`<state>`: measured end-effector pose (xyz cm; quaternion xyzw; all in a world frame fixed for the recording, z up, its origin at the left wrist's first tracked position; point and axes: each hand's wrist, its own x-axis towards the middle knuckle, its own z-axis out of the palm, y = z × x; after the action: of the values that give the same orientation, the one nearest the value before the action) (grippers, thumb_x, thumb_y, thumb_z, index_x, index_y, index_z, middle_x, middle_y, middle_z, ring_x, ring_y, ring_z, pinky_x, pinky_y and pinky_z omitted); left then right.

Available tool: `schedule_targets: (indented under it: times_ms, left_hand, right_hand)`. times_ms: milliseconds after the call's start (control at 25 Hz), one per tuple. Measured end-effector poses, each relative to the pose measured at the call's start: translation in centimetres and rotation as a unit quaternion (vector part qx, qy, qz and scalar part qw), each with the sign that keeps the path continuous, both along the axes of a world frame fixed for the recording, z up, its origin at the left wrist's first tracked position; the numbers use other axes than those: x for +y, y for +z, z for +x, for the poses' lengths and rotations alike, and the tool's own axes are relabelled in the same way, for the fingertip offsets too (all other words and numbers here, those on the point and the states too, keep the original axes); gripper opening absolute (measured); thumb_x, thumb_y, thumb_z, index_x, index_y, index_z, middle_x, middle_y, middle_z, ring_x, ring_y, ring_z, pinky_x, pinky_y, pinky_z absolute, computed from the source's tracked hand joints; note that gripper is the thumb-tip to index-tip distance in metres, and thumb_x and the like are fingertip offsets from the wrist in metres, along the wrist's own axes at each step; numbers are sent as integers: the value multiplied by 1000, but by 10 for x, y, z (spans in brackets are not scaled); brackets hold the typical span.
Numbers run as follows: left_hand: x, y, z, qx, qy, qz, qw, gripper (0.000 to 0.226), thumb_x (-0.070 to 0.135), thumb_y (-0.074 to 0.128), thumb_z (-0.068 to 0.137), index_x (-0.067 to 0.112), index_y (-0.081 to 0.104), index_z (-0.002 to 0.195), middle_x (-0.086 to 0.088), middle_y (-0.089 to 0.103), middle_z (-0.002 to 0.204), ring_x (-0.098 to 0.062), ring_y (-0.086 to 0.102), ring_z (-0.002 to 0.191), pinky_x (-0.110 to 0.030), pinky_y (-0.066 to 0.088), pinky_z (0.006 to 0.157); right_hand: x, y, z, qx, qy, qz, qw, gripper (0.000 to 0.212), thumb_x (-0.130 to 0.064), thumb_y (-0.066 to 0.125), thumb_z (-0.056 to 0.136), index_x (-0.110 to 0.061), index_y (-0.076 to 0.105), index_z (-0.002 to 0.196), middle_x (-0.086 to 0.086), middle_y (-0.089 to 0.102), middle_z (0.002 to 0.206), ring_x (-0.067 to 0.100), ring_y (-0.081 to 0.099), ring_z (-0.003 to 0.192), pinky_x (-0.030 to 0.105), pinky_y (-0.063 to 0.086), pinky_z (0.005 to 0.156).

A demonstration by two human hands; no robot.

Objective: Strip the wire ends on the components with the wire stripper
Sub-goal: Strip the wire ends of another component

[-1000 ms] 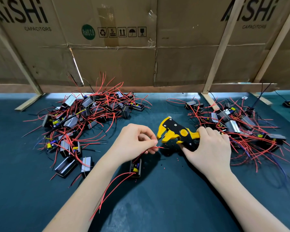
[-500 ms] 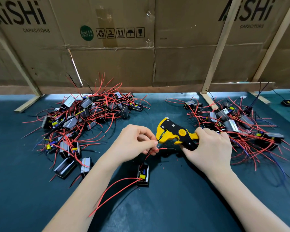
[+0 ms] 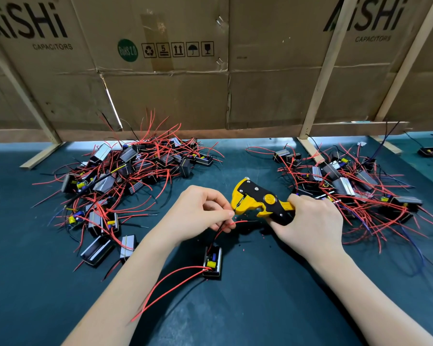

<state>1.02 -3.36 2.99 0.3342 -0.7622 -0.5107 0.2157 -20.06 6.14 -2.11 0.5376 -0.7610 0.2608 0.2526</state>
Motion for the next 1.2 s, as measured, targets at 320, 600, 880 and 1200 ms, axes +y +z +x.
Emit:
schedule_targets:
  times_ms: [320,600,880,1200]
  left_hand:
    - [0,2,3,11,-16,33,999,7,2,68,87,2,68,80,-14,75,73,-22,74,68,-17,50,55]
    - [-8,11,13,-43,-36,13,998,8,2,64,89,3,66,80,-9,70,61,-14,58,52,-17,44,53]
    - [-12,7,14,-57,36,-11,998,17,21,66,90,9,66,78,-3,51,39,-15,37,34,-19,35,45]
    - [-13,0,10,-101,75,-42,991,17,31,71,86,22,68,71,7,28,37,-14,20,31,-17,17,38]
  right_hand:
    - [3,2,1,-23,-3,22,999,55,-44,92,51,-13,47,48,7,50,43,33,54,42,25,29,50]
    - [1,1,-2,-30,-36,32,998,55,-61,79,62,-18,46,57,1,57,55,31,61,59,27,27,54]
    - [-1,-4,-7,-2,-34,23,999,54,-54,81,61,-9,60,82,5,60,73,33,59,72,40,38,71]
    - [-1,-4,-7,-6,-34,40,999,53,-53,82,60,-9,61,82,5,61,74,32,61,74,40,39,71]
